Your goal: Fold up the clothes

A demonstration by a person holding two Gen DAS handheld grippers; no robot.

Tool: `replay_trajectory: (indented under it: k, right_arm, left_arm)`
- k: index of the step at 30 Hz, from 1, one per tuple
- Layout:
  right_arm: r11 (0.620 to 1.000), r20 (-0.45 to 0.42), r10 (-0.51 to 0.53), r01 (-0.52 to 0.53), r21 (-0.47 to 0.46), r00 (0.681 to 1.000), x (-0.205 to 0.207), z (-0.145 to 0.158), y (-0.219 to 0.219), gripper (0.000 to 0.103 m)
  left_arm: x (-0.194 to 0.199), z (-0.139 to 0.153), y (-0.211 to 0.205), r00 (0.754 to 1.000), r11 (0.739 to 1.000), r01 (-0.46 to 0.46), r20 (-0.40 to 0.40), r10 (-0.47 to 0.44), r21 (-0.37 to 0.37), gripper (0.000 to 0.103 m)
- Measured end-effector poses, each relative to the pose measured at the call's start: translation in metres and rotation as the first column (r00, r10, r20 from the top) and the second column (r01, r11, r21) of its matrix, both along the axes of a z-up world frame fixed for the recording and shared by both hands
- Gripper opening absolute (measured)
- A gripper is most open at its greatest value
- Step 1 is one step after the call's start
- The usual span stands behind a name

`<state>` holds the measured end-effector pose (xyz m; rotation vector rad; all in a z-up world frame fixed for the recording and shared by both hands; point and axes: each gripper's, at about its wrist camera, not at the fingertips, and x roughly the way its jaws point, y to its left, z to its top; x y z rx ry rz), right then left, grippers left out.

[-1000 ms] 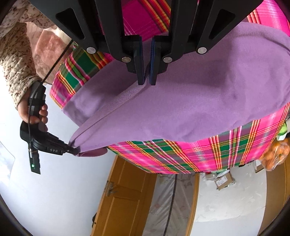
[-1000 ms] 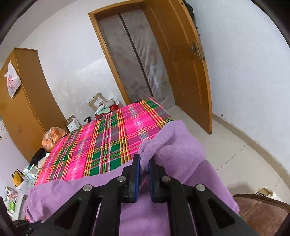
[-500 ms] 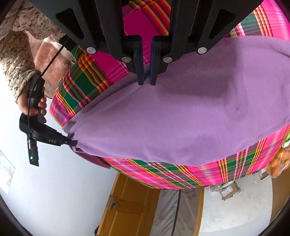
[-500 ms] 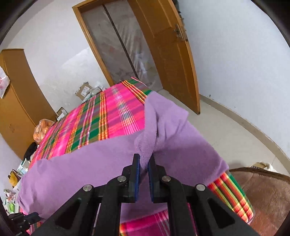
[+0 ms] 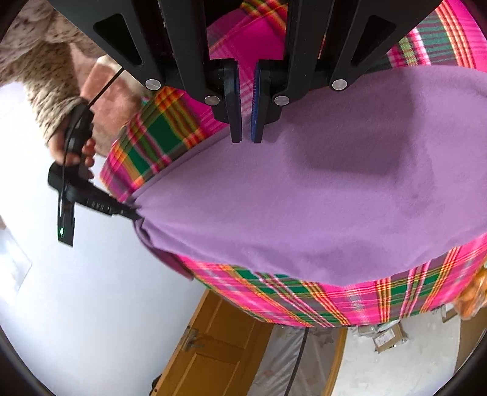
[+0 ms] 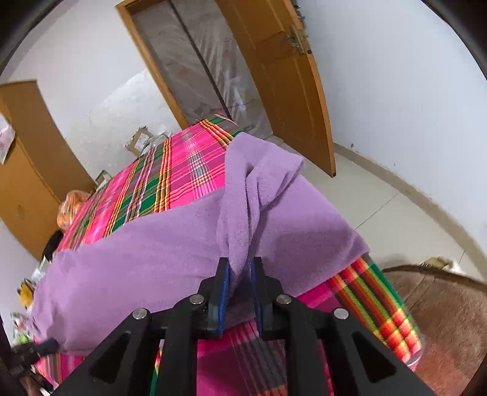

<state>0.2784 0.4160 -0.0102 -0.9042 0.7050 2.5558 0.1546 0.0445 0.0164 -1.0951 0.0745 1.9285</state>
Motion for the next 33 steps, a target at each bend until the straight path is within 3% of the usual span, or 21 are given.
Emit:
replay_trajectory:
  k: [5, 12, 14, 21, 28, 30, 32, 33]
  right_arm:
    - [0.998, -0.011, 0.012, -0.012, 0.063, 1.0, 0.006, 0.018, 0.002, 0.015]
    - [0.99, -0.02, 0.014, -0.012, 0.137, 1.0, -0.022, 0.043, 0.019, 0.015]
    - [0.987, -0.008, 0.038, -0.036, 0.156, 0.999, -0.039, 0.049, 0.02, 0.023]
    - [0.963, 0.103, 0.131, -0.151, 0.222, 0.986, -0.089, 0.042, 0.015, 0.037]
    - [0.95, 0.261, 0.063, -0.138, 0.279, 0.963, -0.126, 0.026, 0.026, 0.037]
    - [0.95, 0.29, 0.066, -0.15, 0.275, 0.955, -0.134, 0.022, 0.031, 0.031]
    - [0.957, 0.284, 0.058, -0.135, 0.258, 0.957, -0.134, 0.021, 0.038, 0.01]
    - [0.96, 0.273, 0.057, -0.128, 0.248, 0.96, -0.131, 0.021, 0.04, 0.007]
  left_arm:
    - [-0.009, -0.001, 0.017, 0.999, 1.0, 0.012, 0.052, -0.013, 0.021, 0.014]
    - [-0.025, -0.011, 0.042, 0.994, 1.0, 0.02, 0.109, -0.019, -0.015, 0.015]
    - [-0.029, -0.014, 0.047, 0.992, 1.0, 0.02, 0.124, -0.017, -0.023, 0.015]
    - [-0.041, -0.016, 0.052, 0.989, 1.0, -0.003, 0.151, 0.005, -0.014, 0.015]
    - [-0.052, -0.017, 0.061, 0.986, 1.0, -0.02, 0.166, 0.022, -0.016, 0.016]
    - [-0.053, -0.017, 0.063, 0.985, 1.0, -0.024, 0.169, 0.025, -0.012, 0.017]
    - [-0.054, -0.017, 0.064, 0.985, 1.0, -0.026, 0.171, 0.028, -0.01, 0.017]
    - [-0.054, -0.017, 0.064, 0.985, 1.0, -0.028, 0.172, 0.029, -0.009, 0.017]
